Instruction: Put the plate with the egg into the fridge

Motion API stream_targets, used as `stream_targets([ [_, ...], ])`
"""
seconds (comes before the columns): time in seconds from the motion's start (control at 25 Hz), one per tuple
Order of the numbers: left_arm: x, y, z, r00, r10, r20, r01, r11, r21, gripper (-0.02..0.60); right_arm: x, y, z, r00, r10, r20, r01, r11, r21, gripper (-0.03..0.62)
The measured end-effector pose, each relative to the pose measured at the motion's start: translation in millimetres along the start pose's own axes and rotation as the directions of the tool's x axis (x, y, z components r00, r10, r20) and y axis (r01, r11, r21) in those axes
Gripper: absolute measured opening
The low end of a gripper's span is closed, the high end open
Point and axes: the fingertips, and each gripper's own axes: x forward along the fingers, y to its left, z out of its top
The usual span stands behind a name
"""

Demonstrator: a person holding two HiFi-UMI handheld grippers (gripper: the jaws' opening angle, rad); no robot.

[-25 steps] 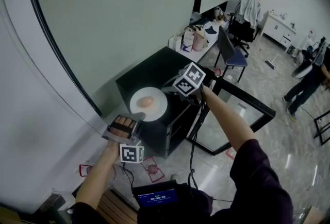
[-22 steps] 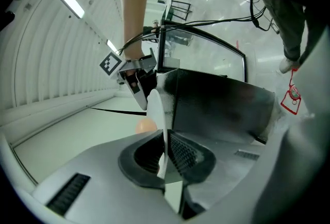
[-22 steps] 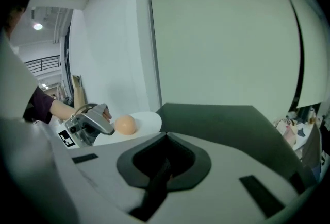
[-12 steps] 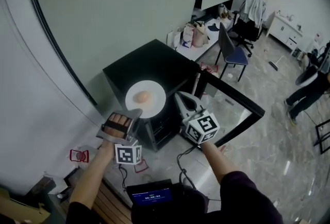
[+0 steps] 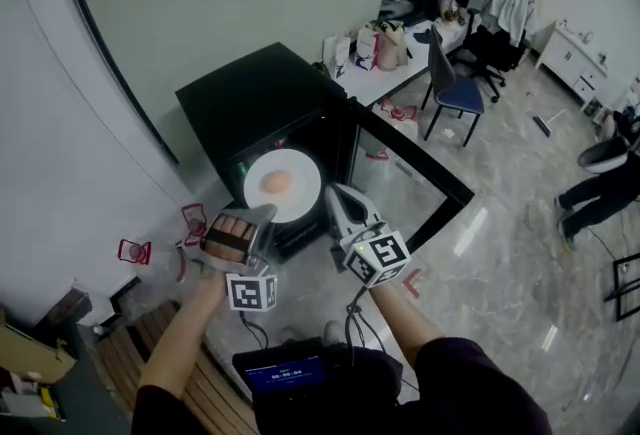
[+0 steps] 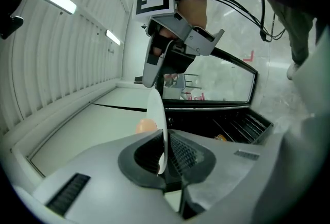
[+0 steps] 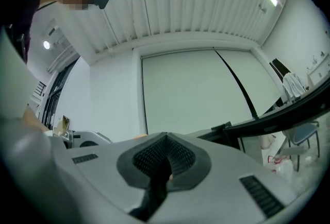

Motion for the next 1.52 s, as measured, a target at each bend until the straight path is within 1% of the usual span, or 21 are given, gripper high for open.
stream_targets([
  [0.2,-9.4,-15.9,20.9,0.999,-0.036,-0.010,0.036,0.999,0.008,0.025,-23.1,-3.7,-4.4,1.000,0.004,-0.028,-0.003,0.999,0.032,0.008],
  [0.4,-10.0,-23.2,23.3,0.999,-0.050,-0.017,0.051,0.999,0.005,0.025,-27.7,2.0,-8.0,0.999,0.014,-0.033,-0.012,0.999,0.039,0.008],
  [0.44,-10.7,-24.7,23.8,0.999,-0.052,-0.015,0.052,0.999,0.011,0.025,-29.2,2.4,-10.6,0.999,0.010,-0.034,-0.008,0.999,0.046,0.008],
  [0.56,-15.2,-22.0,23.4,0.999,-0.030,-0.023,0.031,0.997,0.064,0.025,-33.7,6.8,-17.5,0.999,0.006,-0.042,-0.004,0.999,0.045,0.008],
  [0.64,-17.2,-23.0,21.8,0.999,-0.027,-0.029,0.029,0.997,0.078,0.025,-35.6,8.8,-19.2,0.999,-0.003,-0.046,0.005,0.999,0.047,0.008],
  [0.76,-16.0,-27.8,17.9,0.999,-0.028,-0.040,0.031,0.997,0.069,0.025,-37.5,10.1,-24.2,0.999,-0.014,-0.052,0.017,0.999,0.051,0.008],
  [0.84,-11.0,-35.5,13.1,0.998,-0.029,-0.061,0.033,0.997,0.064,0.025,-37.0,10.3,-30.7,0.998,-0.021,-0.061,0.024,0.999,0.049,0.008],
  [1.0,7.8,-68.1,9.0,0.991,-0.054,-0.121,0.059,0.997,0.042,0.025,-34.5,6.0,-51.0,0.995,-0.049,-0.089,0.053,0.998,0.046,0.008],
  [1.16,44.6,-111.7,1.6,0.977,-0.094,-0.190,0.096,0.995,-0.004,0.025,-27.6,-0.6,-82.9,0.990,-0.034,-0.135,0.039,0.999,0.035,0.008],
  [1.32,101.5,-164.1,-14.0,0.957,-0.118,-0.264,0.116,0.993,-0.023,0.025,-14.2,-21.0,-123.0,0.988,-0.006,-0.151,0.007,1.000,0.009,0.008],
  [1.44,148.0,-205.0,-36.8,0.932,-0.141,-0.335,0.132,0.990,-0.050,0.025,-2.6,-35.5,-151.4,0.989,0.018,-0.150,-0.019,1.000,0.000,0.008],
  [1.52,181.0,-227.2,-55.6,0.907,-0.153,-0.392,0.130,0.988,-0.084,0.025,0.7,-52.1,-172.1,0.990,0.009,-0.142,-0.008,1.000,0.009,0.008],
])
